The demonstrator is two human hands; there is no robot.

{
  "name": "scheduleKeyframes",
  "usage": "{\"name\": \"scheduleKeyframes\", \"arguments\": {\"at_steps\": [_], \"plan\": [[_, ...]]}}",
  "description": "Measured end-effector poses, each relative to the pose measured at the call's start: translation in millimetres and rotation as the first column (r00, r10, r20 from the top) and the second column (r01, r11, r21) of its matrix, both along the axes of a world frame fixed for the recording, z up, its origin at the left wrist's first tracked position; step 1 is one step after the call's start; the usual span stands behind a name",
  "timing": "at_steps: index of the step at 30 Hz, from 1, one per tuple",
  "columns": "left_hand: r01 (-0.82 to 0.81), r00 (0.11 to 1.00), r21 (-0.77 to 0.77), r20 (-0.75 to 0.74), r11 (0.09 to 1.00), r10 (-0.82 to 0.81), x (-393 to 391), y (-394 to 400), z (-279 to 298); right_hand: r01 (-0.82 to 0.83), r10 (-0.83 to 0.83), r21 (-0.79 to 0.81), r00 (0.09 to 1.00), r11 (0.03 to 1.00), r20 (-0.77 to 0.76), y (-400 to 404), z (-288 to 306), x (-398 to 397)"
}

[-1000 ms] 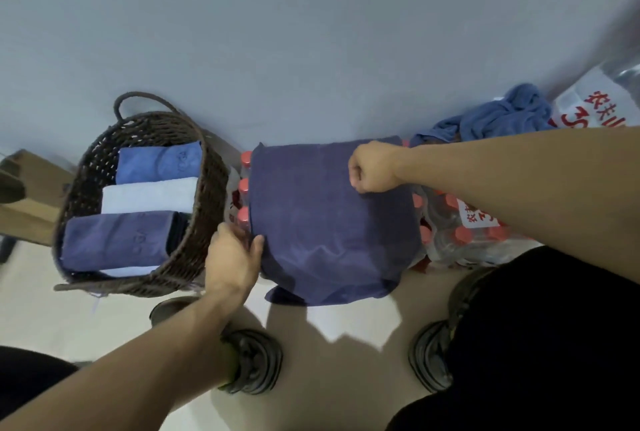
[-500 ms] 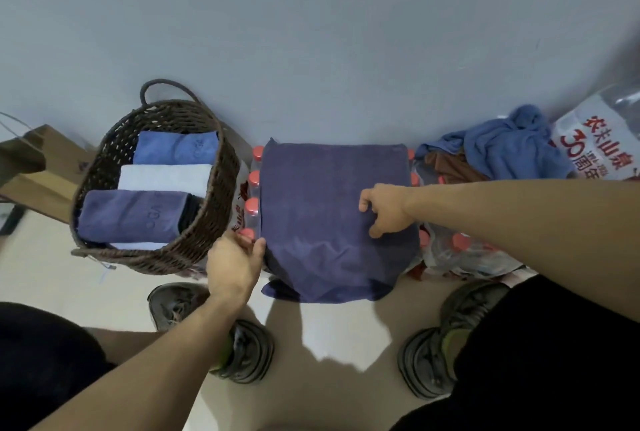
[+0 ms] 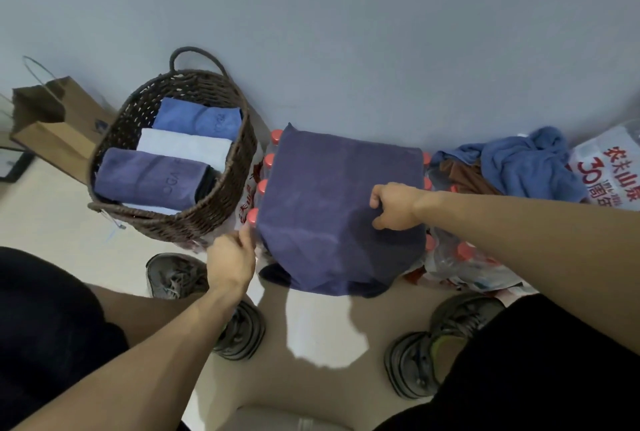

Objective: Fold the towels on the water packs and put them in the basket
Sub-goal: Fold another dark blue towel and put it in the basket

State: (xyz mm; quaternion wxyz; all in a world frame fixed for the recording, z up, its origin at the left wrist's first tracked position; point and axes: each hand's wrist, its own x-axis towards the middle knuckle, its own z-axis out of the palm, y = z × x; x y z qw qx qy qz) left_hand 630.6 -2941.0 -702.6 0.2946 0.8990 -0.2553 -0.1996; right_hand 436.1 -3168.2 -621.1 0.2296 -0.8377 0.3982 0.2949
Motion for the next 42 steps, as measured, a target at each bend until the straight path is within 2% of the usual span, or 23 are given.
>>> {"name": "scheduleKeyframes", "arguments": {"at_steps": [2,4,6,11,17,21,24,28,30,34,36,39,41,42], "plan": [[-0.043,0.985,-0.015,-0.168,0.999,0.039,-4,6,-13,0.003,-0.003,0.000,1.000,1.000,-0.001,1,0,0],[-0.079,0.928,-0.004,-0.365,0.997,0.072,-9,10,-19,0.008,-0.008,0.002,1.000,1.000,0.000,1,-1,-2],[-0.130,0.864,-0.020,-0.492,0.991,0.104,-13,8,-20,0.009,-0.009,0.000,1.000,1.000,0.001,3,-2,-4],[-0.251,0.808,-0.082,-0.566,0.965,0.162,-11,-2,-19,0.004,-0.004,-0.017,1.000,1.000,0.000,5,-3,-6],[-0.360,0.762,-0.022,-0.584,0.933,0.280,-17,-14,-19,-0.003,0.003,-0.020,1.000,1.000,-0.015,7,-3,-4],[-0.265,0.854,-0.014,-0.468,0.964,0.228,-14,-9,-15,0.013,-0.014,-0.019,0.999,1.000,-0.034,9,-4,-3],[-0.241,0.876,-0.017,-0.434,0.970,0.209,-12,-3,-15,0.008,-0.009,-0.024,0.999,1.000,-0.043,12,-6,-3],[0.003,0.938,0.099,-0.344,0.995,0.031,-10,-1,-14,0.007,-0.009,-0.036,0.998,0.999,-0.062,13,-5,-4],[0.096,0.907,0.104,-0.418,0.990,-0.044,-7,7,-15,0.003,-0.006,-0.035,0.997,0.999,-0.076,14,-4,-3],[0.333,0.786,0.157,-0.591,0.930,-0.181,-6,30,-19,-0.013,0.011,-0.038,0.997,0.999,-0.073,16,-3,-3],[0.367,0.757,0.170,-0.627,0.915,-0.187,-10,36,-20,-0.014,0.011,-0.037,0.997,0.999,-0.072,15,-2,-1],[0.440,0.784,0.199,-0.561,0.876,-0.266,-14,33,-15,-0.016,0.013,-0.033,0.996,0.999,-0.083,14,2,2],[0.421,0.785,0.160,-0.558,0.893,-0.270,-15,24,-7,-0.018,0.015,-0.024,0.994,1.000,-0.109,14,9,4],[0.362,0.776,0.115,-0.587,0.925,-0.231,-17,18,-1,-0.031,0.027,-0.029,0.991,0.999,-0.135,15,14,6]]}}
